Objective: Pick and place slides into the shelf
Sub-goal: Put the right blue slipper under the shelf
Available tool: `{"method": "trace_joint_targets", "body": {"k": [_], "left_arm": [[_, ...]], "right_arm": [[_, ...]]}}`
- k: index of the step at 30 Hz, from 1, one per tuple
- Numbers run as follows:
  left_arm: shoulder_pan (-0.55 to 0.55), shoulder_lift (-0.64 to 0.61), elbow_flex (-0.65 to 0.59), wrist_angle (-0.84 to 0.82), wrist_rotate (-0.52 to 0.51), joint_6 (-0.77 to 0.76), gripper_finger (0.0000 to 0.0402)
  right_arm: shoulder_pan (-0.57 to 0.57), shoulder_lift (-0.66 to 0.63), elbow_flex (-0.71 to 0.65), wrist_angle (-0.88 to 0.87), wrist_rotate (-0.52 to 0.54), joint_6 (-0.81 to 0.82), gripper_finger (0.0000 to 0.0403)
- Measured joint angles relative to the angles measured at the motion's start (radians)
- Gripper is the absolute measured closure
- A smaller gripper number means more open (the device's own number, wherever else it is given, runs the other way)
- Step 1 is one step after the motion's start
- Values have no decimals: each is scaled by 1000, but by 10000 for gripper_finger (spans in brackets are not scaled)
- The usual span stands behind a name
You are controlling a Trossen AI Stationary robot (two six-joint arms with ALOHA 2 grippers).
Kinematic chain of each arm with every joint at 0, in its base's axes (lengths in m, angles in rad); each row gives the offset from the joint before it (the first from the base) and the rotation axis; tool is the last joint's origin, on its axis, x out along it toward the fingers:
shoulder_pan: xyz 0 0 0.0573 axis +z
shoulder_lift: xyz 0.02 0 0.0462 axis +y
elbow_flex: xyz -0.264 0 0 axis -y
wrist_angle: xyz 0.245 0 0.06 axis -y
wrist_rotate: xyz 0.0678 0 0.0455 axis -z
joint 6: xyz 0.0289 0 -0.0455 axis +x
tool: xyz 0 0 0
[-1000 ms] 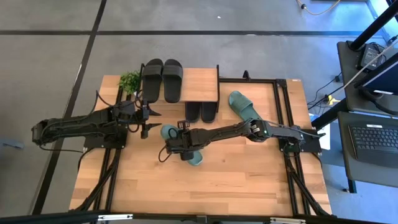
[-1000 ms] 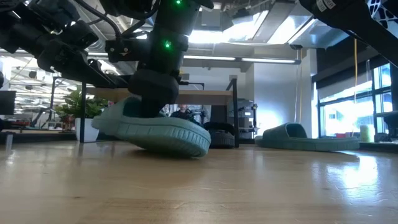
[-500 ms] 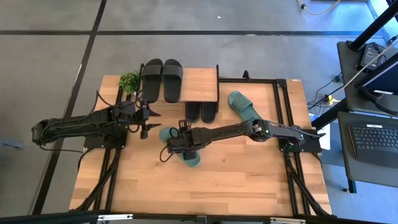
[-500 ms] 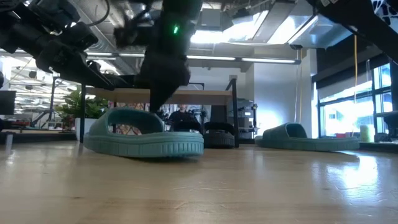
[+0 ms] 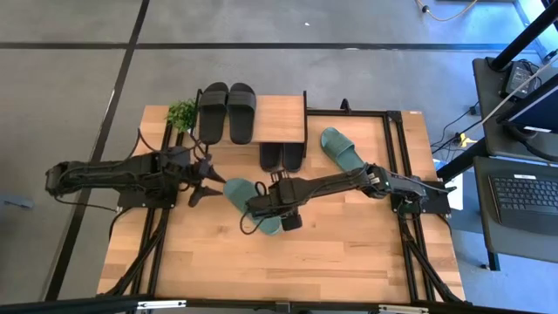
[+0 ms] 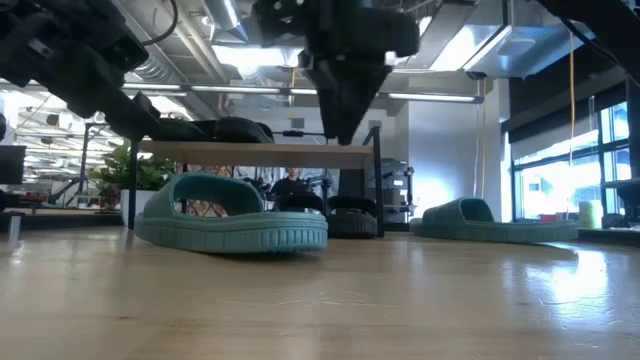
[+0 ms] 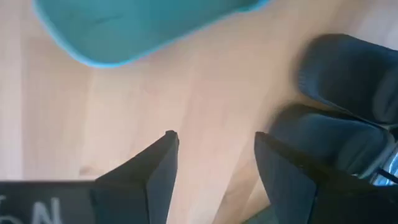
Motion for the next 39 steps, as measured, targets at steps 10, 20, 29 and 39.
{"method": "trace_joint_targets", "body": {"k": [10,20,29,39], "left_arm": [[-148,0,0,-3,-14,-31,198],[-200,0,0,-8,-94,-32,198],[-201,0,0,-11,-97,-58,198],[-201,0,0,-14,-98,-81,198]], "right_arm": [[29,-3,-88,35,-198,-123,192],[-29,-5,-293,262,-205,-173,192],[-40,-5,-367,398,-298,-174,192],[-32,-5,-376,622,-358,-180,192]]}}
